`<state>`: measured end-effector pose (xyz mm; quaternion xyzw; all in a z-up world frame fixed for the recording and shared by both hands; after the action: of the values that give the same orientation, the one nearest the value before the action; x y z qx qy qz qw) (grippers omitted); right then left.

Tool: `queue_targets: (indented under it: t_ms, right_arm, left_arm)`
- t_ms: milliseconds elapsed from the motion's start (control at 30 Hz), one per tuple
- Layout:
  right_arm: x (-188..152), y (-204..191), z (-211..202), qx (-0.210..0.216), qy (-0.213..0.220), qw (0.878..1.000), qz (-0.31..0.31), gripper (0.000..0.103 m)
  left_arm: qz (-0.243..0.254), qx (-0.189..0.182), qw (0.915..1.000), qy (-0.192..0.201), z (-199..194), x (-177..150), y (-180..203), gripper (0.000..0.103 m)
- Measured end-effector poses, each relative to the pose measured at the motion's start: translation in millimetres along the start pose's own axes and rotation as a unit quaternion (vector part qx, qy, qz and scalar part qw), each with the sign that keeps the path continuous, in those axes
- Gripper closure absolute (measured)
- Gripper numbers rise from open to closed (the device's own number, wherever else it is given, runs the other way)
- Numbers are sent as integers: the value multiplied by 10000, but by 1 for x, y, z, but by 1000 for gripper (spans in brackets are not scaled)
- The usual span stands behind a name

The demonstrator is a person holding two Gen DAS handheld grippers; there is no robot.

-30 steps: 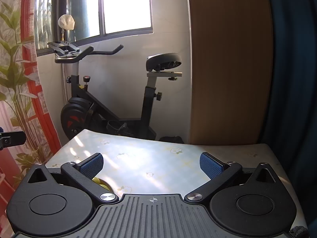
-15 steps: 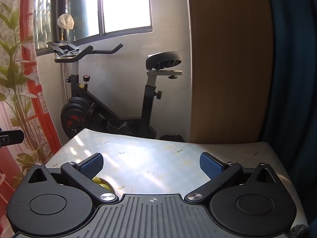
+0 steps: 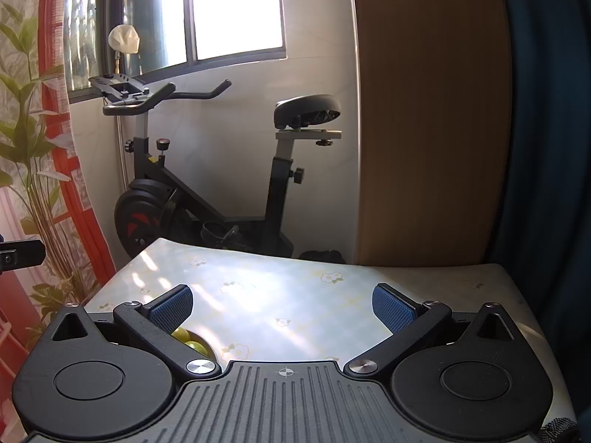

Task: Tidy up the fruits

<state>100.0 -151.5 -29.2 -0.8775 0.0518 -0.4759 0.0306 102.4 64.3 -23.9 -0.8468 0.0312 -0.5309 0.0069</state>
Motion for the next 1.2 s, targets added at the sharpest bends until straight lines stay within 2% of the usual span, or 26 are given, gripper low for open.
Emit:
queue_targets:
  t_ms: [1200]
  right_arm:
    - [0,1,1,-10,-6,10000,-7,0]
  left_arm:
    - [-49,-66,10000,0,3,1,-4,8]
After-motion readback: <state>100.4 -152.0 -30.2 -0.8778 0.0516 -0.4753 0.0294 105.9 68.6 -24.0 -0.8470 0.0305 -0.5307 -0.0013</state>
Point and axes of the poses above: each gripper's, at about its wrist camera, not at the fingertips, and z roughly the way its jaws point, y to its right, x to its top, the point moved 7 cm from there along z, roughly the way its jaws point
